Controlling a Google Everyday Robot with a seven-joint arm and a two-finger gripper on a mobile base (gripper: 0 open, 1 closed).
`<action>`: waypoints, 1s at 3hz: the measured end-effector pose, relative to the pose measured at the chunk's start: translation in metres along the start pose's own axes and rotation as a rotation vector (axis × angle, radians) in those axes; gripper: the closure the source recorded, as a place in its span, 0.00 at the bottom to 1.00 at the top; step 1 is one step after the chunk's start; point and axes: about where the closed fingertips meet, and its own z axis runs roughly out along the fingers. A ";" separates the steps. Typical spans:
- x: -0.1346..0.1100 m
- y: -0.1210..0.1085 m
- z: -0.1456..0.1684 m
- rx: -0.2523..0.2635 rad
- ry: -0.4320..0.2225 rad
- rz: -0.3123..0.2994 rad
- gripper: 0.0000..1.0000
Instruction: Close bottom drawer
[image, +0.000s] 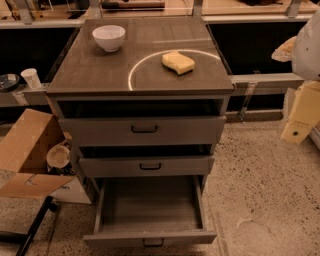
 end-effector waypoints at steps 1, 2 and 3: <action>0.000 0.000 0.000 0.000 0.000 0.000 0.00; -0.003 0.005 0.019 -0.009 -0.001 -0.034 0.00; -0.008 0.023 0.069 -0.077 -0.043 -0.105 0.00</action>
Offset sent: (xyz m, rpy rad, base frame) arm 0.0033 0.0149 -0.0506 -0.0187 0.0299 0.0853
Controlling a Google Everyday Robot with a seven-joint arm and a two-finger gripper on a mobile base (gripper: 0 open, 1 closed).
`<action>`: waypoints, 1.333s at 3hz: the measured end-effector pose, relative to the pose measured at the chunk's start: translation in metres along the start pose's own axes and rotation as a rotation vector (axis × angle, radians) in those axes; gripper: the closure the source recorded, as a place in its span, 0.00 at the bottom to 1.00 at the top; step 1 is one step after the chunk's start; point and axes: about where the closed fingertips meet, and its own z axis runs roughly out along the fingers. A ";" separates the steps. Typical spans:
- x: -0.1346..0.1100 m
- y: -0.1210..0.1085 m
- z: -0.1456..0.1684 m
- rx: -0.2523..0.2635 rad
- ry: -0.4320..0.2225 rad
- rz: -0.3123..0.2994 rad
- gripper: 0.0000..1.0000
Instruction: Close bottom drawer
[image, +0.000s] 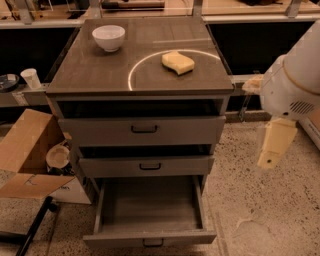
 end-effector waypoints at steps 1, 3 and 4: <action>-0.007 0.021 0.057 -0.073 -0.060 -0.067 0.00; -0.024 0.069 0.152 -0.204 -0.191 -0.095 0.00; -0.024 0.071 0.155 -0.208 -0.194 -0.093 0.00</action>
Offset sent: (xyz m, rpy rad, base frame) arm -0.0323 0.0779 -0.1773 0.1829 0.1625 0.2346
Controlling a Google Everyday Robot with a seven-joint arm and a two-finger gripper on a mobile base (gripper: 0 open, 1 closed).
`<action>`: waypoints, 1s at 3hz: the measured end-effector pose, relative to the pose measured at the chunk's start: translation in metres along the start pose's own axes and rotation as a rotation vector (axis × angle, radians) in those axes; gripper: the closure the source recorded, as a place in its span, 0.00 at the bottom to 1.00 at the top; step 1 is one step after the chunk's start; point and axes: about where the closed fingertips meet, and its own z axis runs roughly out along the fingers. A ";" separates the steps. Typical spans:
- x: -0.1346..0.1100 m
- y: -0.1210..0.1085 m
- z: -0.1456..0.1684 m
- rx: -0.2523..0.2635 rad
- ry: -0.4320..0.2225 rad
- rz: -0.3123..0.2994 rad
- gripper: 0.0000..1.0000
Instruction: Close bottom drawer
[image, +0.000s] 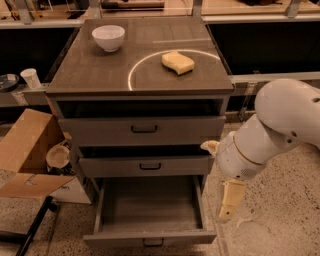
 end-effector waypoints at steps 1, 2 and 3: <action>0.003 0.001 0.022 -0.039 0.015 -0.012 0.00; 0.018 0.013 0.081 -0.121 0.023 -0.056 0.00; 0.036 0.033 0.147 -0.206 0.025 -0.110 0.00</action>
Offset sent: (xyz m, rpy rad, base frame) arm -0.0294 0.0250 -0.1918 -0.0306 0.2083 0.2019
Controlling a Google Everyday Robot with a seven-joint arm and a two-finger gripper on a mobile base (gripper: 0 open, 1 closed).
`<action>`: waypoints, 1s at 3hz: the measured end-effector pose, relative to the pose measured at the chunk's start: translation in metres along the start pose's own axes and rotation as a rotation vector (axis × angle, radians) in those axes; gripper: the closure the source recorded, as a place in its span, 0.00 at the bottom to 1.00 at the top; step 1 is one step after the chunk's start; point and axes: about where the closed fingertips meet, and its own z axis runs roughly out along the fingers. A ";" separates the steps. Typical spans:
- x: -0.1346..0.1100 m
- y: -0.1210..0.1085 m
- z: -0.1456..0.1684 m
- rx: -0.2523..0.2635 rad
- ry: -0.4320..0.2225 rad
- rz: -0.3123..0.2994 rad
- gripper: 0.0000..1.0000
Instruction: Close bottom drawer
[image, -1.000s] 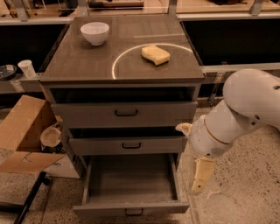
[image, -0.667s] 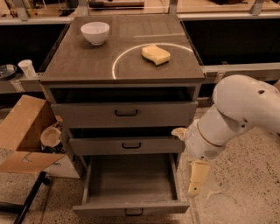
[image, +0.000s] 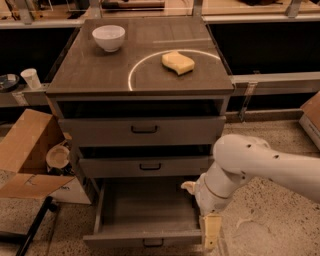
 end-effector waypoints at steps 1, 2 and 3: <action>0.009 0.008 0.058 -0.078 -0.014 -0.039 0.00; 0.012 0.016 0.119 -0.158 -0.055 -0.049 0.00; 0.012 0.016 0.119 -0.158 -0.055 -0.049 0.00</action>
Offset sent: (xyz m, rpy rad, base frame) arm -0.0472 0.0463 -0.1677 0.0753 0.1930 0.1370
